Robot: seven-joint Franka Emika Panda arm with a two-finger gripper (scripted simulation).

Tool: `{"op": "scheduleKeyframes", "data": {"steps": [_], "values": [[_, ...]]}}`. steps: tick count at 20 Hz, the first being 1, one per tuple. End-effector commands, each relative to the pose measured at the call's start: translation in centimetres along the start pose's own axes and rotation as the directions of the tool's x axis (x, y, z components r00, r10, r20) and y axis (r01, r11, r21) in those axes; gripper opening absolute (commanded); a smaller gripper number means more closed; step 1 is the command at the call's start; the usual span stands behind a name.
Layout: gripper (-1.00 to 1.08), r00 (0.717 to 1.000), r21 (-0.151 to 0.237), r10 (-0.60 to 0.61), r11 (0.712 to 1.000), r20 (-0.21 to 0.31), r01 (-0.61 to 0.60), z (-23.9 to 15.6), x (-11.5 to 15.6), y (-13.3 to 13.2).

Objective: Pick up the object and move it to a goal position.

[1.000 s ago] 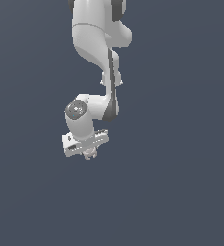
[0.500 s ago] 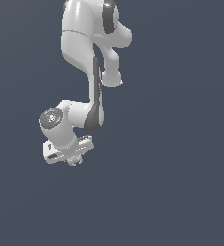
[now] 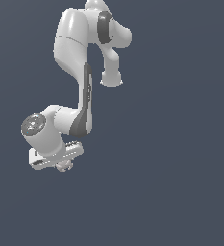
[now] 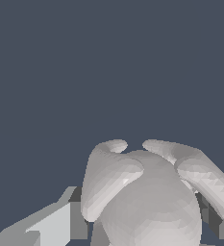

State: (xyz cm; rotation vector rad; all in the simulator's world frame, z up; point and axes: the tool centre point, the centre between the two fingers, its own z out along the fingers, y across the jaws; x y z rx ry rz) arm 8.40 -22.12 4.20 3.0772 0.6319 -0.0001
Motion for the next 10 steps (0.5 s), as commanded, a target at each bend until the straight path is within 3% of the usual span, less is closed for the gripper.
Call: {"op": "scheduleKeyframes", "data": {"steps": [1, 10], "values": [[-1.00, 1.000, 0.000, -0.001, 1.000, 0.000, 0.001, -0.03, 0.15, 0.71], [-1.00, 1.000, 0.000, -0.001, 1.000, 0.000, 0.001, -0.04, 0.33, 1.67]]}}
